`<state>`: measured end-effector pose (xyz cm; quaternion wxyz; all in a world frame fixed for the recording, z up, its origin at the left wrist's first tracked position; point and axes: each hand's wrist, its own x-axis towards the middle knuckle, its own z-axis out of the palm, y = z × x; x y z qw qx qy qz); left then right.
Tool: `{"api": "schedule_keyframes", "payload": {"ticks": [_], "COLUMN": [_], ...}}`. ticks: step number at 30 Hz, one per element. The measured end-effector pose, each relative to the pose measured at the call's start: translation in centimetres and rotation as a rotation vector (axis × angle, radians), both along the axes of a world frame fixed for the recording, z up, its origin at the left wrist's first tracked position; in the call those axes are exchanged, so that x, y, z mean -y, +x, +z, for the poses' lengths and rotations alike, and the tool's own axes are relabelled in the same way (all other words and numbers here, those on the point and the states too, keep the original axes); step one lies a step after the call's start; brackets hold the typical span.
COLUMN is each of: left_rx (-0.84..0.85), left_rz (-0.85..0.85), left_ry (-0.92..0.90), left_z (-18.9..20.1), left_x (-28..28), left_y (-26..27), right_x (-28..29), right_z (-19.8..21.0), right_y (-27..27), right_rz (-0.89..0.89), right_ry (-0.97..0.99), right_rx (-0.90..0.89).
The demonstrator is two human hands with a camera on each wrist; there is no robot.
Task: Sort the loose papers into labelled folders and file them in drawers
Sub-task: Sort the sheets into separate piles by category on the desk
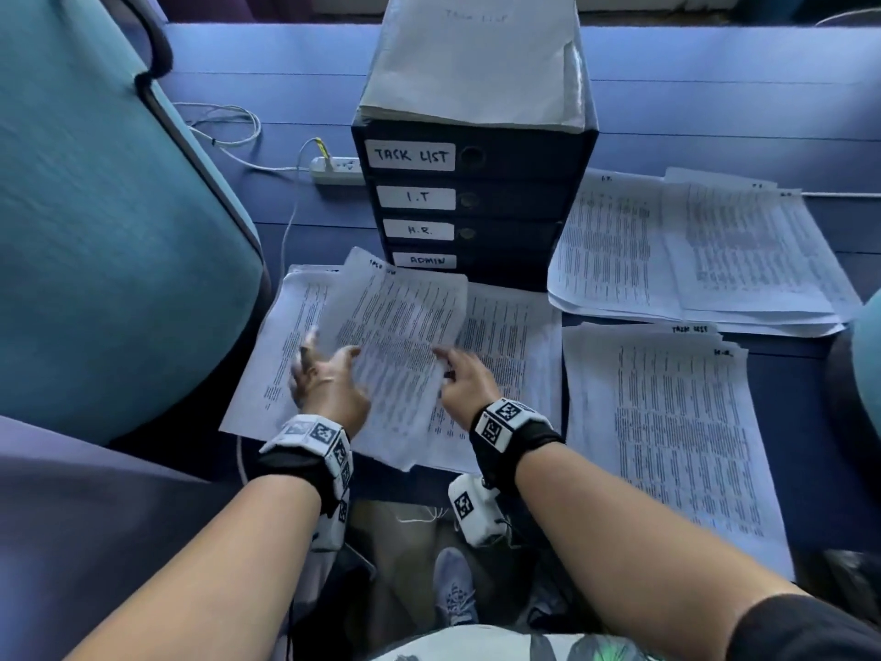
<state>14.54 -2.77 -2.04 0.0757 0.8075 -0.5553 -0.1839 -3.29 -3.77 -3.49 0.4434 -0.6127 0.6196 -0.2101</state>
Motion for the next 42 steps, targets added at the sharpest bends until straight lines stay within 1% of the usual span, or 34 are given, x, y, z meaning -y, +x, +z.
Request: {"api": "schedule_keyframes", "payload": {"ticks": [1, 3, 5, 7, 9, 11, 13, 19, 23, 28, 35, 42], "left_rx": [-0.014, -0.098, -0.107, -0.055, -0.021, -0.003, 0.023, 0.066, 0.067, 0.019, -0.022, -0.19], "left_rz": [-0.063, -0.17, -0.22, -0.238, -0.239, -0.214, -0.182, -0.058, -0.046, -0.033, -0.108, -0.234], "left_ry": [0.007, 0.069, 0.193, 0.297, 0.354, 0.387, 0.414, 0.447, 0.432, 0.326, 0.238, 0.181], "left_z": [-0.5, -1.5, -2.4, -3.0, -3.3, -3.4, -3.5, -3.2, -3.0, -2.6, -1.5, -1.3], "left_x": [-0.1, -0.3, -0.3, -0.2, -0.1, 0.0, 0.1, 0.4, 0.4, 0.3, 0.2, 0.2], "left_y": [-0.2, -0.5, -0.5, -0.3, -0.1, 0.0, -0.2, -1.4, -1.5, -1.8, -4.2, -8.5], "right_x": [0.0, 0.1, 0.3, 0.2, -0.3, -0.9, -1.2, -1.4, -1.4, -1.3, -1.2, -2.3], "right_z": [0.1, 0.2, 0.1, -0.3, -0.9, -1.3, -1.6, -1.9, -2.0, -1.6, -0.1, 0.9], "right_y": [0.4, 0.9, 0.7, -0.1, -1.1, -2.0, -2.6, -3.4, -3.5, -3.5, -5.3, -9.6], "right_rz": [0.037, 0.099, 0.1, 0.12, 0.215, 0.296, 0.309, 0.312, 0.323, 0.326, 0.156, 0.078], "right_ry": [0.021, 0.05, 0.035, 0.014, 0.021, 0.035, 0.029, 0.004, 0.003, 0.013, -0.133, -0.182], "right_rx": [0.005, -0.018, -0.123, -0.347, -0.517, -0.59, -0.625, -0.64, -0.632, -0.595, -0.503, -0.472]}}
